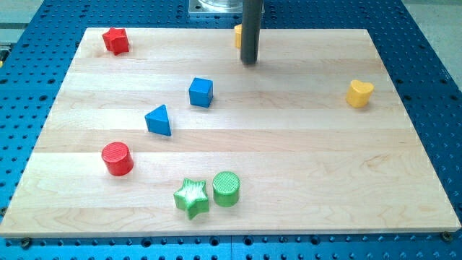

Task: Place the green circle towards the top right corner of the board

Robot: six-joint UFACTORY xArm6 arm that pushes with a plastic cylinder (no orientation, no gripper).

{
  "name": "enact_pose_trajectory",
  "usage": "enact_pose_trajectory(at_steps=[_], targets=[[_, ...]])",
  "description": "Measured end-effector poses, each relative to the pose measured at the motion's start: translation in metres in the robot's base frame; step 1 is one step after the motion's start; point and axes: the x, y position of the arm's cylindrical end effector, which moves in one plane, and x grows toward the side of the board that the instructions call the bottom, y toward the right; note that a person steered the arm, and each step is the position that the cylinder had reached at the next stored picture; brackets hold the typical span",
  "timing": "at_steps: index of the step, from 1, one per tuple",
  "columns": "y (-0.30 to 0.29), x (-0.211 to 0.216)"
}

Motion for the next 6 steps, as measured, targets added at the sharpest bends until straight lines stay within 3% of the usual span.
enact_pose_trajectory(at_steps=[2, 3, 4, 5, 6], targets=[[0.069, 0.223], [0.003, 0.272], [-0.022, 0.285], [-0.063, 0.249], [-0.063, 0.201]])
